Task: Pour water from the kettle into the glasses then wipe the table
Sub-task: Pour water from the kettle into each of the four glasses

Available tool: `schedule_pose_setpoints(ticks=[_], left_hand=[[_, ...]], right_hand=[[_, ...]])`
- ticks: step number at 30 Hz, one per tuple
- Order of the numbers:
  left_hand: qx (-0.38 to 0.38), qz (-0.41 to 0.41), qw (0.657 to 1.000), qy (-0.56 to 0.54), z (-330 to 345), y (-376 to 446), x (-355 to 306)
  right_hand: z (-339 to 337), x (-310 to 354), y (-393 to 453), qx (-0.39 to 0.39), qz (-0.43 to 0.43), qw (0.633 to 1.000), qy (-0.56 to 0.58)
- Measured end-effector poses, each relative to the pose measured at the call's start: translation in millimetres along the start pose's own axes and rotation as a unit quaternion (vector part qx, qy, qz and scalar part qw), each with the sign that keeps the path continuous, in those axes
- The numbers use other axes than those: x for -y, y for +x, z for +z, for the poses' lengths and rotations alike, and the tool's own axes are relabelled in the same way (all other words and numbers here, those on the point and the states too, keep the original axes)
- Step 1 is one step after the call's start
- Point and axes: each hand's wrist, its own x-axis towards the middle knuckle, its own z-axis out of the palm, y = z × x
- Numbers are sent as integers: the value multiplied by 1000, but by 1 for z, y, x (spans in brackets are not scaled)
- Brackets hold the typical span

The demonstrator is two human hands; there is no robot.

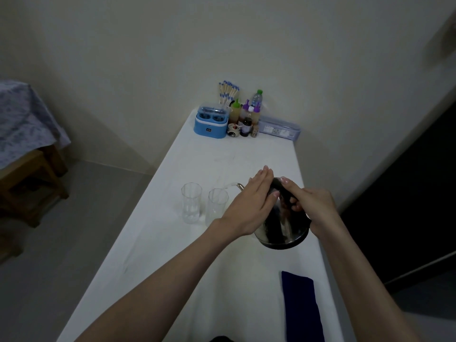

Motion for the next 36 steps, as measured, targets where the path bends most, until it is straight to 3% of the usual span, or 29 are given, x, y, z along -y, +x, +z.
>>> schedule_pose_setpoints(ticks=[8, 14, 24, 36], left_hand=[[-7, 49, 998, 35, -1, 6, -8], [-21, 70, 996, 50, 3, 12, -21], [-6, 44, 999, 21, 36, 7, -30], [47, -33, 997, -55, 53, 8, -22]], right_hand=[[-5, -9, -7, 49, 55, 990, 121], [-18, -12, -8, 41, 39, 987, 149], [-44, -20, 9, -15, 18, 999, 41], [-51, -26, 23, -14, 1, 996, -88]])
